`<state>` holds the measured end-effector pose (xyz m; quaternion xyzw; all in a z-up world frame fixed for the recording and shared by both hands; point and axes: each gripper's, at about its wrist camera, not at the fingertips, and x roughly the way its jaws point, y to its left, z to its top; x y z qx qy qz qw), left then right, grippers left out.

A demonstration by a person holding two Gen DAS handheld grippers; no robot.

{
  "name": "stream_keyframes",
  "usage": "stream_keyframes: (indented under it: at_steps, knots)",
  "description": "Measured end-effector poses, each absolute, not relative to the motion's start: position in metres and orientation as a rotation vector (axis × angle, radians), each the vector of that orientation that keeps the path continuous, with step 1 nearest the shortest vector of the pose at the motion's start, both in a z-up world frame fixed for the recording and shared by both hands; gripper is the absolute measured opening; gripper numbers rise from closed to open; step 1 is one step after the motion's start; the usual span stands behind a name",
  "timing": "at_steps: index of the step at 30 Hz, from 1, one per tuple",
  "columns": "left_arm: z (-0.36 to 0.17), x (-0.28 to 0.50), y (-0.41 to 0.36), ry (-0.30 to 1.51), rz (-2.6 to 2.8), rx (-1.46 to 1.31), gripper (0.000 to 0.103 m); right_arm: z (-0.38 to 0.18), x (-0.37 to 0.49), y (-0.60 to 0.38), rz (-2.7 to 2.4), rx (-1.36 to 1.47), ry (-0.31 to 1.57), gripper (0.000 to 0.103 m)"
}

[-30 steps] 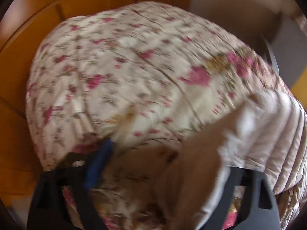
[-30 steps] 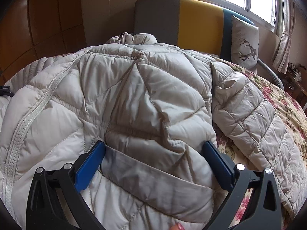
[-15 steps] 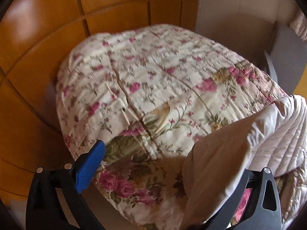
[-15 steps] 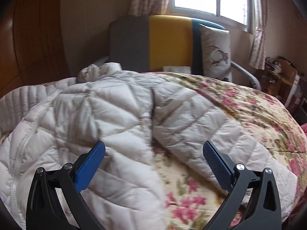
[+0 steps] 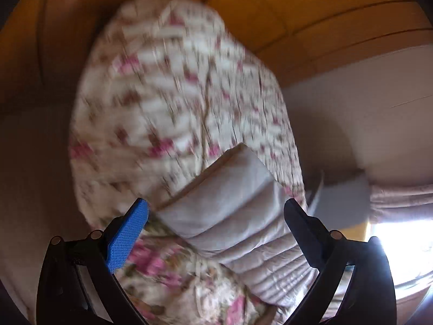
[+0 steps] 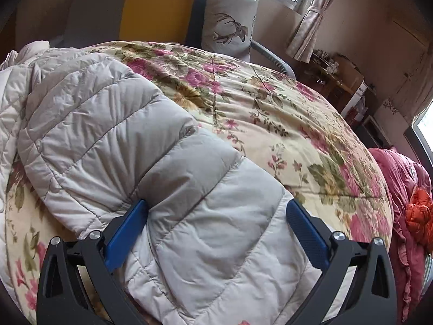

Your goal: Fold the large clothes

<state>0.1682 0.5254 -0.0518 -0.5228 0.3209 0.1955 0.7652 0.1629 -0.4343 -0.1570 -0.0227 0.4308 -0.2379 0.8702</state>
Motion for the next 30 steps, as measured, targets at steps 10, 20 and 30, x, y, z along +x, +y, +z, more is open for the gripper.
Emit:
stream_keyframes:
  at_steps: [10,20,30]
  knots:
    - [-0.041,0.187,0.379,0.860,0.179,-0.631,0.099,-0.143,0.184,-0.503,-0.684,0.070,0.907,0.101]
    - [-0.056,0.207,0.161,0.859,-0.241,-0.255,0.099,-0.115,0.138,-0.387,0.021,0.611,0.786,0.097]
    - [-0.116,0.227,0.096,0.927,-0.152,-0.094,0.100,-0.161,0.218,-0.390,0.005,1.002,0.784,0.078]
